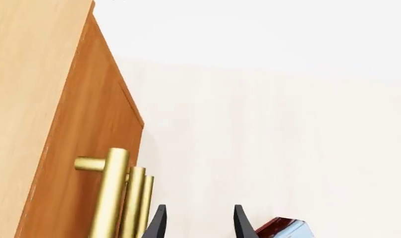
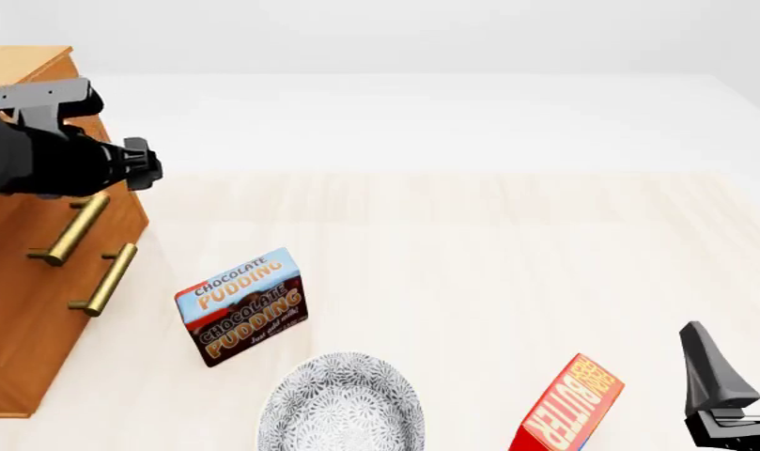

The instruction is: Put the butter at the front in the top drawer of the cabinet and close it.

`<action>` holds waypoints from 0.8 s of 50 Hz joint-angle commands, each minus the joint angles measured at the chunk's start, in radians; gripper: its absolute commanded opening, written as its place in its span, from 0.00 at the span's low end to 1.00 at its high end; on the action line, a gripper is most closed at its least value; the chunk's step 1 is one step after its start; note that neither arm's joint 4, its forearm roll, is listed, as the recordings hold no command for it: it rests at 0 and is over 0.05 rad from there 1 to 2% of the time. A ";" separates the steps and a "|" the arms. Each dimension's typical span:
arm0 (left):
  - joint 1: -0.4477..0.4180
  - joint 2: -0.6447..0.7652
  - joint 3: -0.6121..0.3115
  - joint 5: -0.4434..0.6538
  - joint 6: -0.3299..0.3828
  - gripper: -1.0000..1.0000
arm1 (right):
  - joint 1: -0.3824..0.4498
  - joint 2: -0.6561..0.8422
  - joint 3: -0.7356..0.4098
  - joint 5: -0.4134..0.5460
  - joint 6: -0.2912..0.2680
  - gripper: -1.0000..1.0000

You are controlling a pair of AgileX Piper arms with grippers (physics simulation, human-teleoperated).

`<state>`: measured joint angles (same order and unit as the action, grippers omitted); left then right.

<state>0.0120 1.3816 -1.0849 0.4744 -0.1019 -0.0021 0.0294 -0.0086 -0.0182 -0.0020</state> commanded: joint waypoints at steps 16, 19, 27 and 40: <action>0.091 -0.125 0.017 0.036 0.004 1.00 | -0.001 -0.026 0.005 0.020 0.001 1.00; 0.025 -0.097 0.005 0.031 -0.005 1.00 | -0.001 -0.026 0.005 0.020 0.001 1.00; -0.136 -0.087 0.023 -0.020 -0.034 1.00 | -0.001 -0.023 0.004 0.018 0.001 1.00; -0.170 -0.160 0.114 -0.074 -0.068 1.00 | 0.000 -0.010 0.003 0.006 0.001 1.00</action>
<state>-0.1158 1.2778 -1.0164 0.4196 -0.1518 -0.0027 0.0231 -0.0065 -0.0140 -0.0015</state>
